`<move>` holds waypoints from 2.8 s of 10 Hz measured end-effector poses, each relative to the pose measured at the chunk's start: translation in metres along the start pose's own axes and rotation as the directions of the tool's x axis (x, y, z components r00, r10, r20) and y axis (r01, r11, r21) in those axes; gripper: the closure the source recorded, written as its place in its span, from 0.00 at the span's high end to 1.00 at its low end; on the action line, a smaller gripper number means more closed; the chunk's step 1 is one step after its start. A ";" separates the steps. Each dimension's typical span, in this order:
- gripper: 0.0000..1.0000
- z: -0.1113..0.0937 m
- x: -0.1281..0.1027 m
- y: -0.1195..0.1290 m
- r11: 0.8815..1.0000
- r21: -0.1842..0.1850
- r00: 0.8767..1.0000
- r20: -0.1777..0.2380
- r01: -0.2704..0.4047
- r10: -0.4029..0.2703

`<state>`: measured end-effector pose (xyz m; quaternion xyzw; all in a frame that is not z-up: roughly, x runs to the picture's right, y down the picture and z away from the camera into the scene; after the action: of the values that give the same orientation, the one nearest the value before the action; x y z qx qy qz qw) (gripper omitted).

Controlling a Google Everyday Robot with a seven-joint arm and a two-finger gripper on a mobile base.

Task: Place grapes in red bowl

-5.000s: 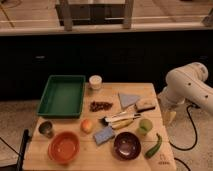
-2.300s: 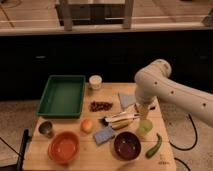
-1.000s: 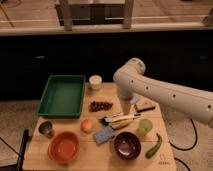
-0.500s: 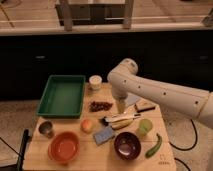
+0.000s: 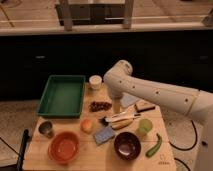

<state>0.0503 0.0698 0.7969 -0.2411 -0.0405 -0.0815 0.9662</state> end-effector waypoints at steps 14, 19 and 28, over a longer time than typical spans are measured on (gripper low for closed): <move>0.80 0.062 -0.022 -0.023 0.994 -0.049 0.994 0.061 -0.093 0.096; 0.80 0.076 -0.026 -0.027 0.990 -0.072 0.989 0.078 -0.121 0.127; 0.80 0.103 -0.025 -0.026 0.982 -0.111 0.980 0.107 -0.155 0.167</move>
<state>0.0171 0.0988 0.8963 -0.2972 -0.0724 0.0094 0.9520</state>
